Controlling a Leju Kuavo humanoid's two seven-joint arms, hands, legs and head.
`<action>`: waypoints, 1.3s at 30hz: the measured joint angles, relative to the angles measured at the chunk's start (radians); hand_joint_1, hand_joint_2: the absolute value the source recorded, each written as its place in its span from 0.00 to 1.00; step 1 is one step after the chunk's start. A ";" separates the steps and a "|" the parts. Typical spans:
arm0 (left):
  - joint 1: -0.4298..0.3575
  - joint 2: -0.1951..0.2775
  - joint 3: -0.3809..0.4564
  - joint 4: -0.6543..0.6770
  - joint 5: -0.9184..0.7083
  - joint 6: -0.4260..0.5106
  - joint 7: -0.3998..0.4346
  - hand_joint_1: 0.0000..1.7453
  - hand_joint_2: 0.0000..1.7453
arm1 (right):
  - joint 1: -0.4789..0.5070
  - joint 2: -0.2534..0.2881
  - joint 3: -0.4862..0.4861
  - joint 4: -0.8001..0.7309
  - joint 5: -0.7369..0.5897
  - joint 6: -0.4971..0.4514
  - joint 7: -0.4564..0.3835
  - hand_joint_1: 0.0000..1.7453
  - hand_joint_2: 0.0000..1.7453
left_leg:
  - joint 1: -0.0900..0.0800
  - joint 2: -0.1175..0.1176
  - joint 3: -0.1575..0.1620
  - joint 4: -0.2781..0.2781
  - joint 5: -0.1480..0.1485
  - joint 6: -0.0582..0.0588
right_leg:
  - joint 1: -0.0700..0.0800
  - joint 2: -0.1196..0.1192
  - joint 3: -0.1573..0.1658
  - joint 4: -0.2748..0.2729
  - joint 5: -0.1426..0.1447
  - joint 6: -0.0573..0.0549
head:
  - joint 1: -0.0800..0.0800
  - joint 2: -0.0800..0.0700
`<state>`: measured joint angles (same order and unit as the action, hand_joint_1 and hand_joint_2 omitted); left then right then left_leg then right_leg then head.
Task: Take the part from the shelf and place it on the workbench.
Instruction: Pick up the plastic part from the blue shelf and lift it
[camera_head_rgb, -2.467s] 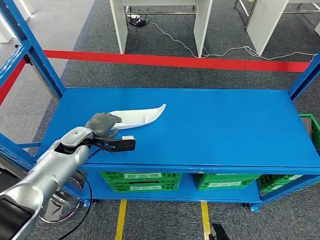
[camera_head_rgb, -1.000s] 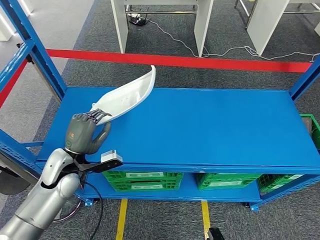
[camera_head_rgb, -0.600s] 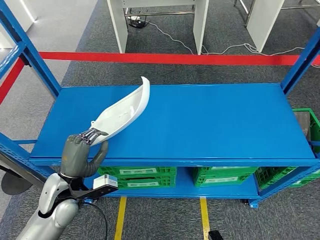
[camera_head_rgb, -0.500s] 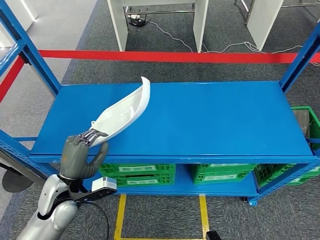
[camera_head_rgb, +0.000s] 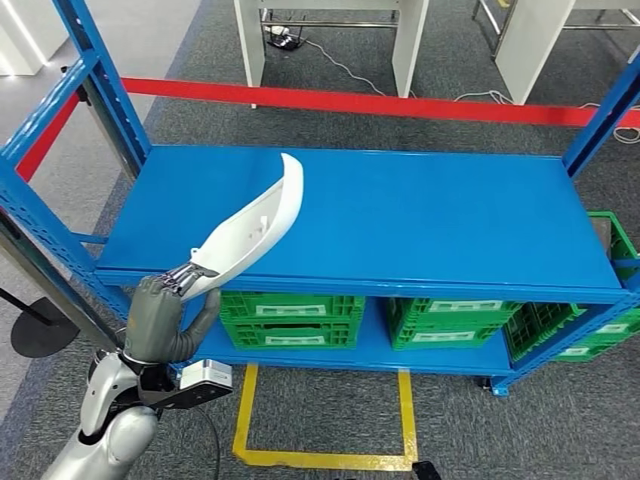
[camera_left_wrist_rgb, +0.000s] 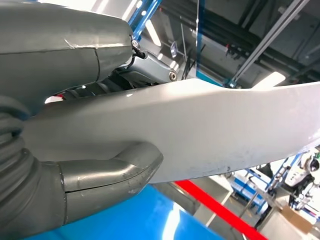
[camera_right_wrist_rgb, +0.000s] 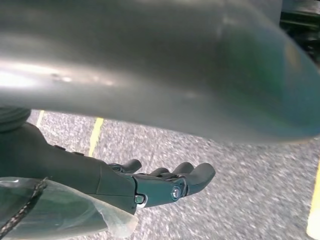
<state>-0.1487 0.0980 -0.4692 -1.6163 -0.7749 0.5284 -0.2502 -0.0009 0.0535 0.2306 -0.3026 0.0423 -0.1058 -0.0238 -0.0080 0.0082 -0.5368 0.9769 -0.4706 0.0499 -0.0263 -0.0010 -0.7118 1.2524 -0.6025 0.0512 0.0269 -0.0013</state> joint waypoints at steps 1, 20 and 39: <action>0.003 0.000 0.000 0.000 0.008 -0.002 -0.001 1.00 1.00 | 0.000 0.000 -0.001 0.000 0.000 -0.001 -0.001 0.00 0.00 | -0.002 0.001 -0.015 0.003 0.010 0.000 | 0.000 0.000 0.004 0.034 0.002 0.001 | 0.000 0.000; 0.003 -0.021 -0.013 0.000 0.157 -0.032 -0.041 1.00 1.00 | 0.000 -0.002 -0.079 -0.031 -0.033 -0.004 0.000 0.00 0.00 | 0.024 0.011 0.003 0.147 -0.049 -0.079 | 0.002 -0.011 0.103 -0.258 0.159 -0.039 | -0.005 0.000; 0.136 -0.065 -0.014 -0.089 0.177 -0.032 -0.041 1.00 1.00 | 0.023 -0.011 -0.086 -0.036 0.023 -0.025 -0.014 0.00 0.00 | -0.005 -0.109 -0.011 0.015 -0.003 -0.025 | 0.015 0.085 0.184 -0.262 0.098 -0.048 | 0.002 0.000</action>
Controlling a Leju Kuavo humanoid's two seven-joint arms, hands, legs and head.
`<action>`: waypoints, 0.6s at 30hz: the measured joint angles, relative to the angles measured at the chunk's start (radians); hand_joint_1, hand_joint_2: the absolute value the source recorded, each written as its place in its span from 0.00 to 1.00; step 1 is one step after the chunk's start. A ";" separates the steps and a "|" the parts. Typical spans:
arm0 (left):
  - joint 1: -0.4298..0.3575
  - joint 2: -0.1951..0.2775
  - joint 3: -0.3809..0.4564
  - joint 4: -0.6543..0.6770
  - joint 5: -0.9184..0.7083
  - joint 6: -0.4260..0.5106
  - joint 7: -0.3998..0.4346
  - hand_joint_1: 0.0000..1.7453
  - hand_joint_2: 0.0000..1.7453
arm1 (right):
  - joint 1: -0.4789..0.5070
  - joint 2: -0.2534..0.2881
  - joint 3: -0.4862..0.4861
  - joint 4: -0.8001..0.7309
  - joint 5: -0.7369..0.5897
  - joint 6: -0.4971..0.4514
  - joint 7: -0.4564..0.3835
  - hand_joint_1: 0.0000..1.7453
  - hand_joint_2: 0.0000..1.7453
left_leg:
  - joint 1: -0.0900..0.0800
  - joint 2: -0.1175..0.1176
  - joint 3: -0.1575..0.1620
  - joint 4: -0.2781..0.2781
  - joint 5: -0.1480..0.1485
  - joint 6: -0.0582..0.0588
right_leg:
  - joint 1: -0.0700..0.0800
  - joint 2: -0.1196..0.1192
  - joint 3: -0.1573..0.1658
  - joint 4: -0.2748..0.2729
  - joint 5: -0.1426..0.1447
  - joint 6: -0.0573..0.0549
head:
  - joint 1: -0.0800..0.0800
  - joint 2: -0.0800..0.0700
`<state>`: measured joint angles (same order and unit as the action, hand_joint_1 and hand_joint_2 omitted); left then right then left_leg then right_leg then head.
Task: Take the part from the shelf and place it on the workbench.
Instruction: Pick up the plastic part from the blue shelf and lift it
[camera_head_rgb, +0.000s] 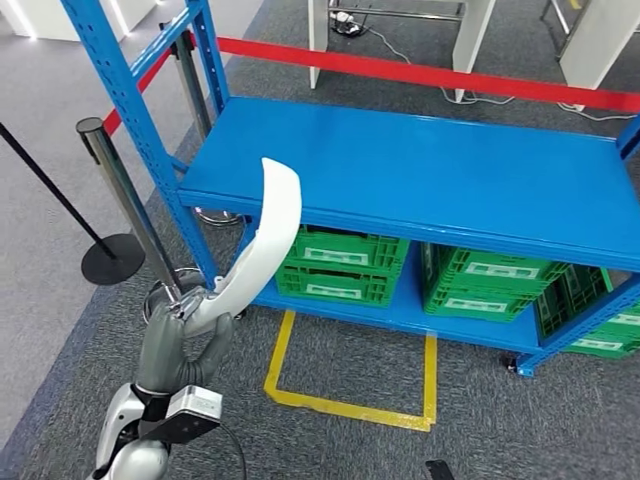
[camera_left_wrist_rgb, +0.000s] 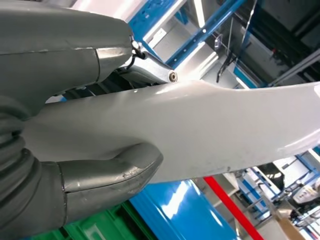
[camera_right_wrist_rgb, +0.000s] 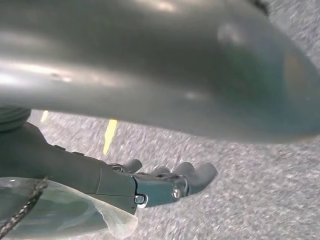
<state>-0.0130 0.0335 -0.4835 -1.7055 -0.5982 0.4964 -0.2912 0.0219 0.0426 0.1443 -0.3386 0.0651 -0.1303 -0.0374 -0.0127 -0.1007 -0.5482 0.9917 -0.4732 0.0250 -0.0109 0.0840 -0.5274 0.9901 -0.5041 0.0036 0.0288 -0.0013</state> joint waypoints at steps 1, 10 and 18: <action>0.006 0.000 0.000 -0.006 0.000 0.001 -0.002 1.00 1.00 | 0.000 0.001 0.000 0.000 0.005 -0.002 0.000 0.00 0.00 | 0.000 -0.002 -0.004 0.003 -0.001 -0.006 | -0.002 -0.013 0.000 -0.003 0.003 -0.003 | 0.000 0.000; 0.037 0.002 0.000 -0.030 0.010 -0.004 -0.013 1.00 1.00 | 0.006 0.006 0.001 -0.001 0.015 -0.022 -0.009 0.00 0.00 | 0.024 0.112 -0.067 0.170 -0.067 -0.053 | -0.009 -0.150 -0.004 -0.010 0.009 -0.011 | -0.015 0.000; 0.037 0.001 -0.002 -0.044 0.015 -0.004 -0.015 1.00 1.00 | 0.003 0.013 -0.002 -0.001 0.012 -0.028 -0.016 0.00 0.00 | 0.014 0.124 0.011 -0.019 0.002 -0.003 | -0.007 -0.165 -0.015 0.020 -0.020 0.031 | -0.011 0.000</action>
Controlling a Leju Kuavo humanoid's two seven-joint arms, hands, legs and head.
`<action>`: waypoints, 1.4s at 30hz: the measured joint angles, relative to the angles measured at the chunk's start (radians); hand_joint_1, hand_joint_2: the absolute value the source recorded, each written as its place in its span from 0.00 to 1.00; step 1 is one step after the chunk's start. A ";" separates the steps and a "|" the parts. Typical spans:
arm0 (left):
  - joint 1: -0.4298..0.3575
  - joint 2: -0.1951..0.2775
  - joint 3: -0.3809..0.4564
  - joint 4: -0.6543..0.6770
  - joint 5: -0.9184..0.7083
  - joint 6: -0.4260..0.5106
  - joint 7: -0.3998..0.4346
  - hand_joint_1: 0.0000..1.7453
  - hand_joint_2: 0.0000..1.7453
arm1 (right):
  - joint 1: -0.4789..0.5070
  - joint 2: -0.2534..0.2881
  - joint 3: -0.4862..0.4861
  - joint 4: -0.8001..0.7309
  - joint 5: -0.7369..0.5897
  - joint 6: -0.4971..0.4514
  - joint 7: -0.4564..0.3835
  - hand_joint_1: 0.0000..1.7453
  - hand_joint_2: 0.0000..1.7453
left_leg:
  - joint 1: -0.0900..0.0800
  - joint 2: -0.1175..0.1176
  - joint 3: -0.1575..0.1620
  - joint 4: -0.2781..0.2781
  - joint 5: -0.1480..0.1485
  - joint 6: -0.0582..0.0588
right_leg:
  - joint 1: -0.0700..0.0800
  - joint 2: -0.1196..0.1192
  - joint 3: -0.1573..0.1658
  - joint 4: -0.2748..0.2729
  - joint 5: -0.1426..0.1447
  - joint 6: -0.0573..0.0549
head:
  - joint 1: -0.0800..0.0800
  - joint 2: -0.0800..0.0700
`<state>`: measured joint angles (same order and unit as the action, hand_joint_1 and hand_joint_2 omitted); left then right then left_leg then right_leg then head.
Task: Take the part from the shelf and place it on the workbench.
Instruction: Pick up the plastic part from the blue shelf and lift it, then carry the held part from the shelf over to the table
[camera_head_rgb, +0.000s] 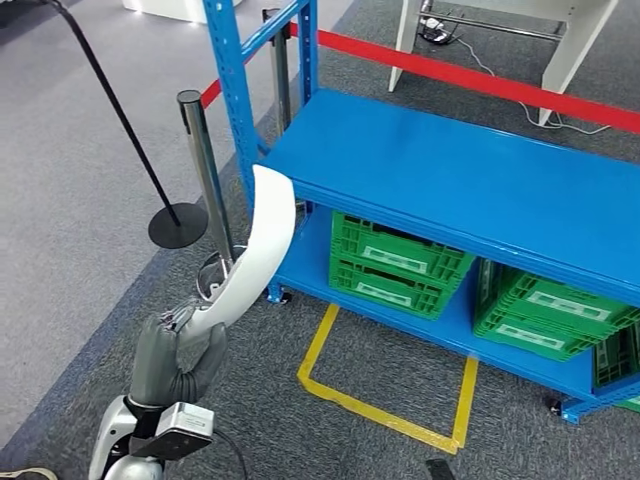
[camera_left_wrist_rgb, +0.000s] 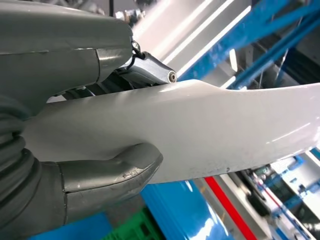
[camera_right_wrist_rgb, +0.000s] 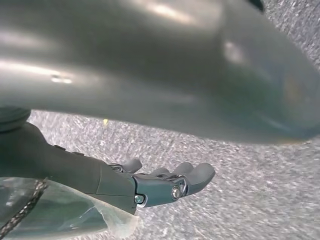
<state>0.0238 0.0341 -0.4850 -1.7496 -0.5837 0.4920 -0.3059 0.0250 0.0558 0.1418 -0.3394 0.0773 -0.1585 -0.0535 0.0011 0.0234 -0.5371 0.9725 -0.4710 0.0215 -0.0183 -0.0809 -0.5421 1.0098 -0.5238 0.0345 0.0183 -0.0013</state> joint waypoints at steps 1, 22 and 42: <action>-0.001 -0.001 0.000 -0.002 0.003 0.000 0.000 1.00 1.00 | 0.000 0.000 -0.001 0.000 0.000 -0.001 -0.001 0.00 0.00 | 0.002 -0.010 -0.001 -0.003 0.005 0.006 | -0.001 0.029 -0.022 0.048 -0.031 0.002 | 0.002 0.000; -0.031 -0.012 -0.036 0.000 0.045 -0.017 -0.002 1.00 1.00 | 0.030 0.011 -0.062 0.012 0.025 -0.044 -0.011 0.00 0.00 | 0.004 -0.020 -0.143 0.259 -0.071 -0.041 | -0.004 0.019 0.016 -0.012 0.007 -0.032 | -0.006 0.000; -0.068 -0.031 -0.057 0.012 0.061 0.048 0.006 1.00 1.00 | 0.027 0.016 -0.090 0.024 0.081 -0.027 -0.002 0.00 0.00 | -0.011 -0.140 -0.040 0.033 0.014 -0.003 | -0.006 0.160 -0.018 0.005 0.021 -0.007 | 0.004 0.000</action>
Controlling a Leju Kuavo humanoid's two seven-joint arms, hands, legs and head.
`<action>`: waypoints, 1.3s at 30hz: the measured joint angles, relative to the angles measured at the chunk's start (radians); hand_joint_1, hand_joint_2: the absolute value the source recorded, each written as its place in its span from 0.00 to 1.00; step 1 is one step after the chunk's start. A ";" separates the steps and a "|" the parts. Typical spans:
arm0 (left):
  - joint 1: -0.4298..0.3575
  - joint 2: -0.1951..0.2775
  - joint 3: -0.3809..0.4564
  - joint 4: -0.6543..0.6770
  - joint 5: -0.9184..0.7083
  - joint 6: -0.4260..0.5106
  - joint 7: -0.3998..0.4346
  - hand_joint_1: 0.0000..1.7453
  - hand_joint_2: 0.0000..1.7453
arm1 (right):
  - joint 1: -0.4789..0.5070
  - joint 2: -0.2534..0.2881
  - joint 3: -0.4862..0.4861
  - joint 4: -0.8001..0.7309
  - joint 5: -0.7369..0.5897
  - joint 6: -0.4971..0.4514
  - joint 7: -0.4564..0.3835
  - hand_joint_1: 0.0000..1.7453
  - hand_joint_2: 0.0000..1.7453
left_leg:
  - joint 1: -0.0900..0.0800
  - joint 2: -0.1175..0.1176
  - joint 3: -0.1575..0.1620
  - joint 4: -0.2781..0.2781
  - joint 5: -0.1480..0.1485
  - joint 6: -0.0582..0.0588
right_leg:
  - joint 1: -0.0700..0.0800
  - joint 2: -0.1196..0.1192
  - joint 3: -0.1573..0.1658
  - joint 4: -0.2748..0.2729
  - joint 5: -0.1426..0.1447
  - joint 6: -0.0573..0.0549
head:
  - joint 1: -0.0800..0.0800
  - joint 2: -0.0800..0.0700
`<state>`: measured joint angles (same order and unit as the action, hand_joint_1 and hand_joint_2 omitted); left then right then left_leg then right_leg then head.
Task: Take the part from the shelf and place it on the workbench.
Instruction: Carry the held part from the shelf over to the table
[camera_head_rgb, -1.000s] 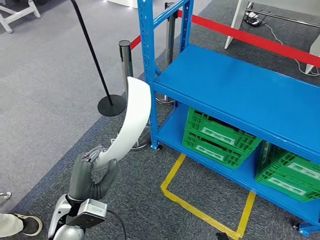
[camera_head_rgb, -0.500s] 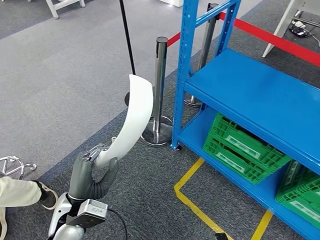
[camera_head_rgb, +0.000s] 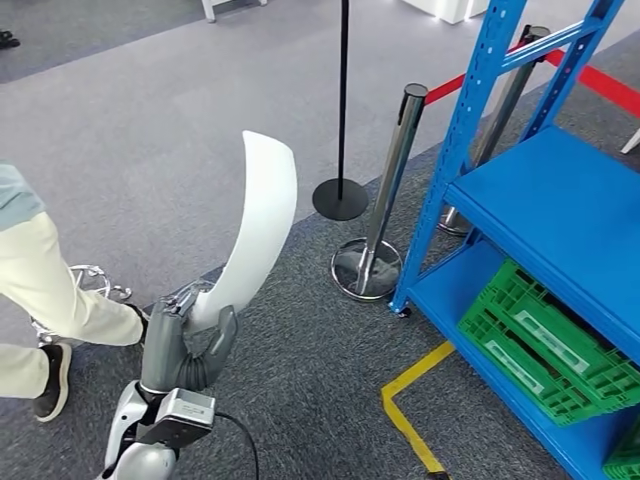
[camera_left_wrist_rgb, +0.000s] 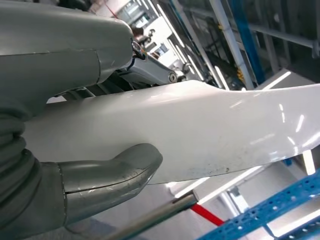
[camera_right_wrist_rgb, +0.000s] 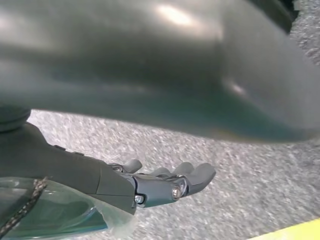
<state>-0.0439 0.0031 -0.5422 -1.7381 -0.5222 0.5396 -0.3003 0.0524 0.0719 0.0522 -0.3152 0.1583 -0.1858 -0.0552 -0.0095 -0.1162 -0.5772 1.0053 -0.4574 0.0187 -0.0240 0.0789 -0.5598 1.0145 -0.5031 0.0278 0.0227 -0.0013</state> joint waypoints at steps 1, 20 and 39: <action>-0.003 -0.001 0.000 0.002 -0.001 0.005 0.000 1.00 1.00 | 0.001 0.001 -0.005 -0.002 -0.002 0.002 0.002 0.00 0.00 | 0.002 -0.011 -0.004 0.002 0.001 -0.005 | 0.001 -0.008 0.004 -0.002 0.001 -0.004 | 0.000 0.000; 0.013 0.005 0.002 0.022 0.042 -0.072 0.012 1.00 1.00 | 0.038 0.013 -0.038 -0.090 0.060 0.063 0.061 0.00 0.00 | -0.009 0.135 0.011 -0.020 0.007 0.017 | 0.015 -0.149 0.008 0.046 -0.063 -0.002 | -0.006 0.000; 0.018 0.009 0.003 0.018 0.074 -0.123 -0.004 1.00 1.00 | 0.057 0.014 -0.054 -0.126 0.069 0.078 0.068 0.00 0.00 | 0.005 0.105 -0.130 0.275 -0.129 -0.031 | 0.012 -0.109 0.012 0.000 -0.009 -0.038 | -0.015 0.000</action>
<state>-0.0257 0.0116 -0.5396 -1.7202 -0.4480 0.4168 -0.3044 0.1098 0.0854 -0.0020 -0.4416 0.2275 -0.1079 0.0127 -0.0047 -0.0116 -0.7073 1.2804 -0.5868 -0.0122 -0.0124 -0.0305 -0.5474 1.0140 -0.5121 -0.0098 0.0075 -0.0013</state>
